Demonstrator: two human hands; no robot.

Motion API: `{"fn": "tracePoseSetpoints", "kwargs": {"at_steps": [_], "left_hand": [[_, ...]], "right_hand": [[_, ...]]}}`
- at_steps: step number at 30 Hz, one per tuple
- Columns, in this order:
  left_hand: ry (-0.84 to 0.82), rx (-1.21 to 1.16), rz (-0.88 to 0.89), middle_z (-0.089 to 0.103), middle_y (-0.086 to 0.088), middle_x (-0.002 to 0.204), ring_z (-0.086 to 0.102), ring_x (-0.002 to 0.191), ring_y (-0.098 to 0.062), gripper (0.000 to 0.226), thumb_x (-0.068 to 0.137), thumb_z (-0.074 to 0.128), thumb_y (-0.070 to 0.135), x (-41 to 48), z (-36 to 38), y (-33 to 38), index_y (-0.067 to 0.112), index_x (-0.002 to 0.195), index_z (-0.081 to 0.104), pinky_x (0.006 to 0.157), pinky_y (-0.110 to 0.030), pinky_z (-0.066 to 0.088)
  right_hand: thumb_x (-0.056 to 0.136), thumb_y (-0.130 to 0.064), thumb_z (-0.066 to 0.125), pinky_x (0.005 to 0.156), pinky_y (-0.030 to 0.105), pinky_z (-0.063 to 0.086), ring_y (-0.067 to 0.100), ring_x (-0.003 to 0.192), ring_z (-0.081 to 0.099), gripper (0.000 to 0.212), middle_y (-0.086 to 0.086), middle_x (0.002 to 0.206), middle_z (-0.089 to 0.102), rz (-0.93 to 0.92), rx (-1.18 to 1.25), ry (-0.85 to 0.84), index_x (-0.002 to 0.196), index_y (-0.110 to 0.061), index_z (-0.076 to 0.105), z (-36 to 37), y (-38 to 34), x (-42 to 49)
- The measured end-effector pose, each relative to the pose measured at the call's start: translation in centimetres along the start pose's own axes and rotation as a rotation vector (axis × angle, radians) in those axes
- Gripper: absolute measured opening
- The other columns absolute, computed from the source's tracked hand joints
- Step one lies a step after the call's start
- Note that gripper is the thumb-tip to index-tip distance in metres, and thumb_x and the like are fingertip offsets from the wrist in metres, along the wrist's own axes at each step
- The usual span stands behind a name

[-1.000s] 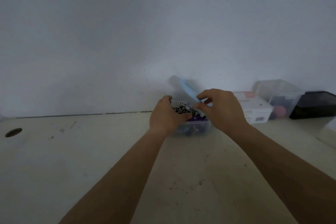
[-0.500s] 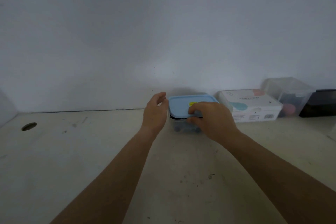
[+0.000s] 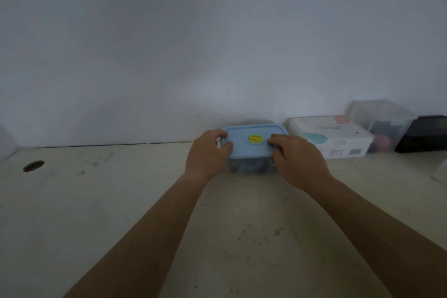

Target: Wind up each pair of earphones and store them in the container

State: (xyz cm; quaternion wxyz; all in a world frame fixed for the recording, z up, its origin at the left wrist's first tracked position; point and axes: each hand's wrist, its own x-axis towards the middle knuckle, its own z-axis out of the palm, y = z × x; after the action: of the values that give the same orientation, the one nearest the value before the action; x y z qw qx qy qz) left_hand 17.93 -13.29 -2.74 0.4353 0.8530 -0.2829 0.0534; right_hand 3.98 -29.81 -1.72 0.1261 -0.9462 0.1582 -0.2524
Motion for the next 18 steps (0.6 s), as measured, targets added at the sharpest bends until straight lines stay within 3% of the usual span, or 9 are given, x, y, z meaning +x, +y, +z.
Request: {"fn": "tracePoseSetpoints", "kwargs": {"at_steps": [4, 7, 10, 13, 15, 18], "left_hand": [[-0.063, 0.241, 0.031, 0.059, 0.000, 0.133, 0.058, 0.114, -0.019, 0.038, 0.096, 0.054, 0.037, 0.0, -0.6, 1.0, 0.024, 0.131, 0.058, 0.092, -0.032, 0.044], [-0.207, 0.432, 0.093, 0.044, -0.002, 0.149, 0.051, 0.124, -0.024, 0.057, 0.098, 0.042, 0.055, -0.1, -0.4, 1.7, 0.020, 0.143, 0.044, 0.096, -0.038, 0.042], [-0.316, 0.480, 0.088, 0.025, -0.002, 0.161, 0.038, 0.137, -0.027, 0.070, 0.095, 0.038, 0.065, 0.8, 0.1, 1.6, 0.019, 0.148, 0.038, 0.106, -0.044, 0.039], [-0.266, 0.555, 0.187, 0.049, -0.003, 0.138, 0.048, 0.118, -0.025, 0.053, 0.096, 0.040, 0.062, 1.7, 0.8, 1.6, 0.019, 0.123, 0.056, 0.090, -0.041, 0.045], [-0.227, 0.557, 0.224, 0.056, -0.002, 0.119, 0.052, 0.106, -0.024, 0.047, 0.096, 0.042, 0.058, 1.9, 1.5, 2.0, 0.017, 0.109, 0.060, 0.081, -0.040, 0.046], [-0.208, 0.571, 0.210, 0.058, -0.002, 0.120, 0.055, 0.107, -0.024, 0.050, 0.096, 0.042, 0.059, 1.9, 2.0, 2.8, 0.017, 0.113, 0.063, 0.084, -0.041, 0.049]], "right_hand": [[0.097, -0.026, 0.047, 0.078, 0.037, 0.053, 0.024, 0.092, 0.063, 0.031, 0.002, 0.115, 0.070, -0.024, -0.051, -0.047, 0.122, -0.020, 0.064, -0.3, 0.0, 0.0], [0.092, -0.032, 0.045, 0.066, 0.032, 0.048, 0.020, 0.080, 0.058, 0.029, 0.002, 0.101, 0.068, -0.036, -0.160, -0.096, 0.113, -0.018, 0.060, -0.2, -0.5, 0.2], [0.089, -0.037, 0.048, 0.075, 0.031, 0.046, 0.020, 0.091, 0.058, 0.035, 0.001, 0.105, 0.066, -0.033, -0.221, -0.085, 0.115, -0.017, 0.058, 0.2, -0.9, 0.4], [0.088, -0.038, 0.053, 0.082, 0.032, 0.046, 0.022, 0.102, 0.057, 0.039, 0.001, 0.114, 0.063, -0.008, -0.235, -0.100, 0.121, -0.018, 0.054, 0.4, -0.5, 0.8], [0.087, -0.039, 0.056, 0.079, 0.033, 0.046, 0.022, 0.103, 0.058, 0.040, 0.001, 0.116, 0.063, 0.007, -0.236, -0.102, 0.121, -0.019, 0.052, 0.6, 0.2, 1.2], [0.085, -0.041, 0.061, 0.072, 0.030, 0.040, 0.023, 0.101, 0.060, 0.041, 0.002, 0.116, 0.063, 0.013, -0.258, -0.143, 0.118, -0.018, 0.051, 0.7, 0.8, 1.9]]}}
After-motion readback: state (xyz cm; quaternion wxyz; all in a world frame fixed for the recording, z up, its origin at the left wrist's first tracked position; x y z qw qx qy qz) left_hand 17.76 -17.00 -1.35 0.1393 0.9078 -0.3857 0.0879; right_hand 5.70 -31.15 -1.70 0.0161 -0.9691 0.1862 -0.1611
